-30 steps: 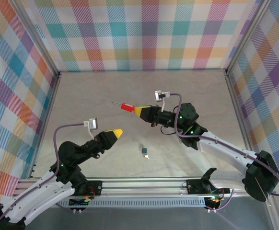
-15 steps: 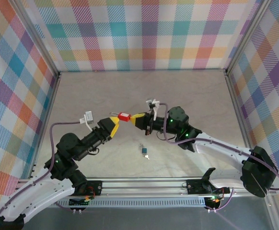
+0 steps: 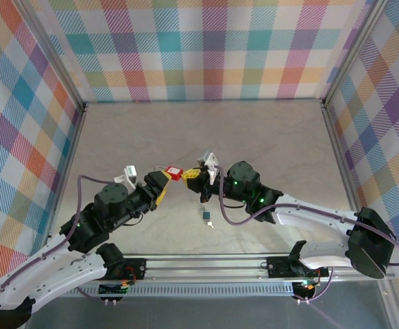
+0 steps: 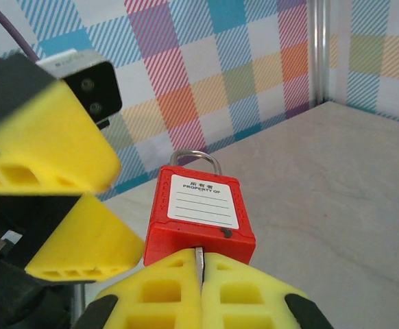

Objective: Lock with the key

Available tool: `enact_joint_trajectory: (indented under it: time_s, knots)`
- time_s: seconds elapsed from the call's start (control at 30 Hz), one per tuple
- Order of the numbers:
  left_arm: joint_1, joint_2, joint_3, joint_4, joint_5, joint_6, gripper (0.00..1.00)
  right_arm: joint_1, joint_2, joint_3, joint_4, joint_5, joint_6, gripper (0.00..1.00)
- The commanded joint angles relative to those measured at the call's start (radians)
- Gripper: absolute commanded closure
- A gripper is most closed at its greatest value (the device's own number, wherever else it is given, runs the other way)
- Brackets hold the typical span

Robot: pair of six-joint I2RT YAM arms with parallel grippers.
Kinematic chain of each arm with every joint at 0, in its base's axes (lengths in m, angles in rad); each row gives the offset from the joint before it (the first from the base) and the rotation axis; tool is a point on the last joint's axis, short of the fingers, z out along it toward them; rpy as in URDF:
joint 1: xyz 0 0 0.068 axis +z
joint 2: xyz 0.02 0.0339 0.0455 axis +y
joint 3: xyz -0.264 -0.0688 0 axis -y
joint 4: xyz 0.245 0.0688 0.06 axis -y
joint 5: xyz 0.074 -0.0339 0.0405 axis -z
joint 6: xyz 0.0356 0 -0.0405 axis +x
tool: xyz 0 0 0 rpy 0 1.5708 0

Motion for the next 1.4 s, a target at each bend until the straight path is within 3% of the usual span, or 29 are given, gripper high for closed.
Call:
enact_joint_trajectory:
  time_s: [0.0,0.4,0.6,0.7,0.8,0.87,0.97,1.1,1.37]
  knots:
    - [-0.023,0.008,0.035,-0.098,-0.05,-0.055,0.29,0.025,-0.009,0.025,0.034,0.027,-0.097,1.0]
    - [-0.04,0.077,0.042,0.117,-0.088,-0.084,0.34,0.096,0.039,0.024,0.062,0.088,-0.196,1.0]
    - [-0.055,0.071,0.053,0.025,-0.118,-0.09,0.39,0.097,0.017,0.015,0.055,0.105,-0.21,1.0]
    - [-0.055,0.059,0.075,-0.047,-0.141,-0.079,0.51,0.097,0.006,0.012,0.053,0.103,-0.21,1.0]
    - [-0.055,0.058,0.067,-0.063,-0.142,-0.081,0.74,0.097,0.002,0.009,0.059,0.1,-0.202,1.0]
    - [-0.055,0.062,0.059,-0.074,-0.145,-0.094,0.82,0.097,0.002,0.009,0.059,0.093,-0.194,1.0]
    - [-0.055,0.065,0.051,-0.072,-0.152,-0.1,0.86,0.099,-0.001,0.009,0.064,0.075,-0.176,1.0]
    - [-0.055,0.065,0.04,-0.052,-0.155,-0.089,1.0,0.101,-0.009,0.001,0.087,0.066,-0.123,1.0]
    - [-0.064,0.031,-0.07,0.141,-0.153,-0.018,1.0,0.101,-0.039,0.03,0.076,0.069,0.063,1.0]
